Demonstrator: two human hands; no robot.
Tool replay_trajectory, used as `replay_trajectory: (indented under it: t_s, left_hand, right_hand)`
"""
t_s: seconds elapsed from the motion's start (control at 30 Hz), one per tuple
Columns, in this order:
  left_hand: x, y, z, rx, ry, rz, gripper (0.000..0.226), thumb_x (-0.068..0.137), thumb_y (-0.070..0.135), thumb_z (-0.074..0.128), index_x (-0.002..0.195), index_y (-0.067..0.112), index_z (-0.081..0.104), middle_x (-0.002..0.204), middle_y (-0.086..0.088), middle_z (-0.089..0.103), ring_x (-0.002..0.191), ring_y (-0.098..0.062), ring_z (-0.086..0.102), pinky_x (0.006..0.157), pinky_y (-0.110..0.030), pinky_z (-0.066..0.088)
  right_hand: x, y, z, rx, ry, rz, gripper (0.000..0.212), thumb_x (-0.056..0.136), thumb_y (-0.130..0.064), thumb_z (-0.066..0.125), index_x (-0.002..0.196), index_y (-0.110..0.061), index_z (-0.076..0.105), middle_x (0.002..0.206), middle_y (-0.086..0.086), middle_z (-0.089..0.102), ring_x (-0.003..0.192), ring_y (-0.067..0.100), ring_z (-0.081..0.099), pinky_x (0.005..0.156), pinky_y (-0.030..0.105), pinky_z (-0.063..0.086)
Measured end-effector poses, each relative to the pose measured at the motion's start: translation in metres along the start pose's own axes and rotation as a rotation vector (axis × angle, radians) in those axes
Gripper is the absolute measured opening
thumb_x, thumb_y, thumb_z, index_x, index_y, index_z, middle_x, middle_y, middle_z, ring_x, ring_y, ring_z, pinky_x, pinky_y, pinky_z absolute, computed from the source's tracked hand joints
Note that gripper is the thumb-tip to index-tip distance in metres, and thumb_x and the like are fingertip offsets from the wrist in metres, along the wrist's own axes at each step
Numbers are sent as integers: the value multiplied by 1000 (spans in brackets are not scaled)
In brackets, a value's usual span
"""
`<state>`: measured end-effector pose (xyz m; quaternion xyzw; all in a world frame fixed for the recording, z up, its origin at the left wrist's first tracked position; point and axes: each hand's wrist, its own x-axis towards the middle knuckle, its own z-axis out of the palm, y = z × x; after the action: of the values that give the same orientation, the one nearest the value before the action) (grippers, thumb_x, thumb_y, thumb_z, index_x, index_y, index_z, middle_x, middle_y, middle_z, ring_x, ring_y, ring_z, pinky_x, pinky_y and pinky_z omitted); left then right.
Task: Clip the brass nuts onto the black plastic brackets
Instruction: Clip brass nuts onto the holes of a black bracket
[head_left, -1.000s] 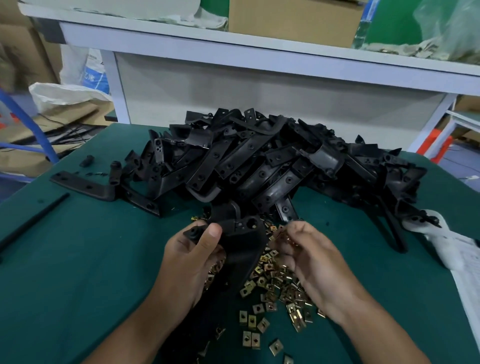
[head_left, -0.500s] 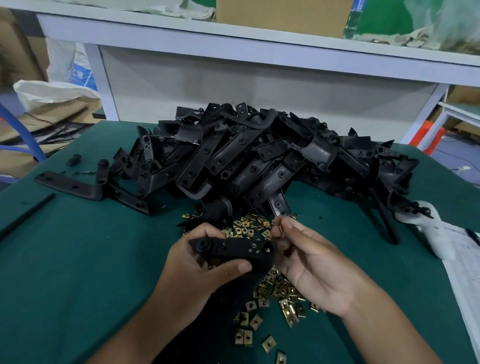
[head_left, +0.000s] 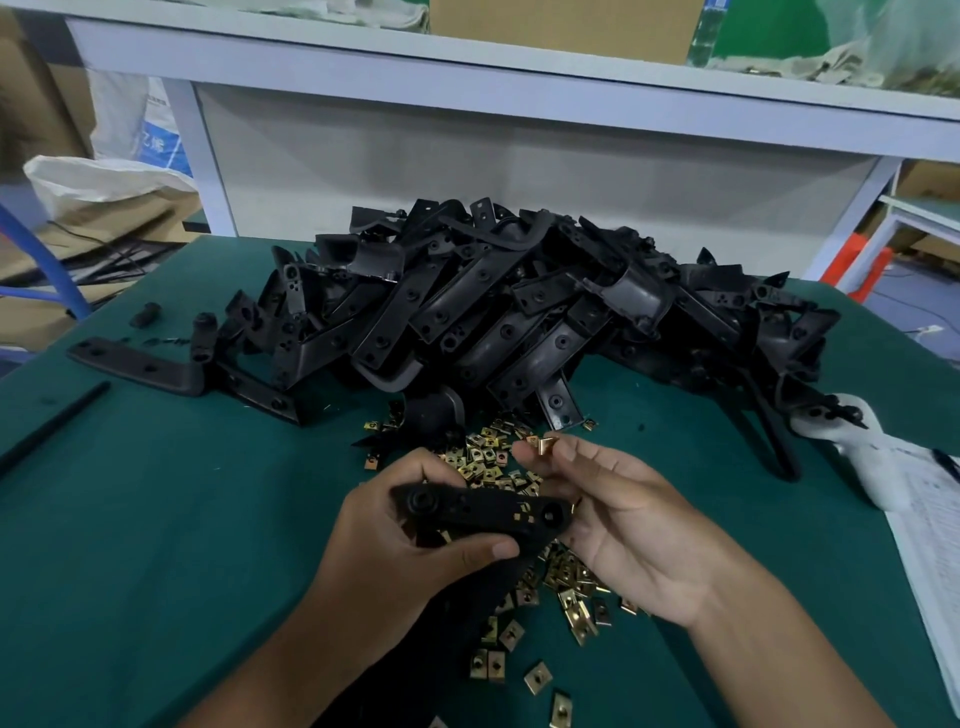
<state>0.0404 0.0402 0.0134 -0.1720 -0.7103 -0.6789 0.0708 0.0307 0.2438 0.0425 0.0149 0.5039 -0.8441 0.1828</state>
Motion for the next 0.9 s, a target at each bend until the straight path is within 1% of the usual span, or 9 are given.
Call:
replay_trajectory:
  t_s: [0.1,0.23,0.3,0.37,0.43,0.57,0.7,0.8,0.9]
  left_hand:
    - [0,-1,0,24,-7,20,34,58,43,91,74,34,62,68,9,66,63,0,62,57,-12,48]
    - [-1,-3,0,-9,-30,-20,32,62,44,89,79,33,65,74,6,69,68,-4,66,61,-17,53]
    - [-2,-3,0,-20,-91,-51,28,70,45,84,86,33,64,78,7,69,71,-7,68,63,-21,55]
    - [-3,-2,0,-8,-166,-80,23,78,48,77,93,37,63,80,10,69,73,-8,68,64,-21,53]
    - [-4,-1,0,11,-211,-89,20,83,50,71,98,40,64,82,12,69,75,-5,68,66,-18,51]
    - [-5,0,0,8,-254,-95,19,86,52,67,103,44,70,95,14,76,90,-5,72,73,-15,53]
    - [-6,0,1,89,-266,-53,18,85,51,68,101,45,74,95,16,77,88,-5,73,75,-16,55]
    - [-6,-1,2,127,-233,-21,19,83,49,70,99,40,75,87,18,77,80,-3,73,70,-14,54]
    - [-7,-1,2,134,-214,-4,20,82,49,72,100,41,76,86,19,77,79,-3,74,68,-17,56]
  right_hand:
    - [0,1,0,-8,-5,-5,18,69,-27,86,82,-19,74,106,5,73,73,12,52,67,31,31]
    - [-1,-1,0,-70,2,-76,38,55,-31,99,81,-21,73,95,2,66,74,11,51,69,34,28]
    - [-3,-4,2,-117,14,-101,29,64,-33,94,85,-22,77,98,2,69,72,8,57,69,33,34]
    - [-5,-6,5,-135,-9,-103,11,79,-24,80,90,-22,80,103,5,74,71,6,64,67,26,49]
    - [-7,-8,5,-168,-32,-90,14,81,-18,76,94,-21,80,107,7,75,76,8,68,66,23,55]
    - [-10,-12,4,-246,-25,-81,32,70,-23,82,101,-24,78,109,7,76,82,11,70,66,24,58]
    - [-13,-10,6,-310,-12,-85,25,70,-31,83,94,-26,78,110,6,76,86,11,70,68,26,58]
    - [-15,-4,11,-393,19,-104,26,67,-40,84,89,-29,76,93,-9,72,81,6,65,70,21,52]
    - [-16,-1,14,-395,19,-112,25,68,-39,84,88,-28,75,83,-9,66,76,6,62,67,20,49]
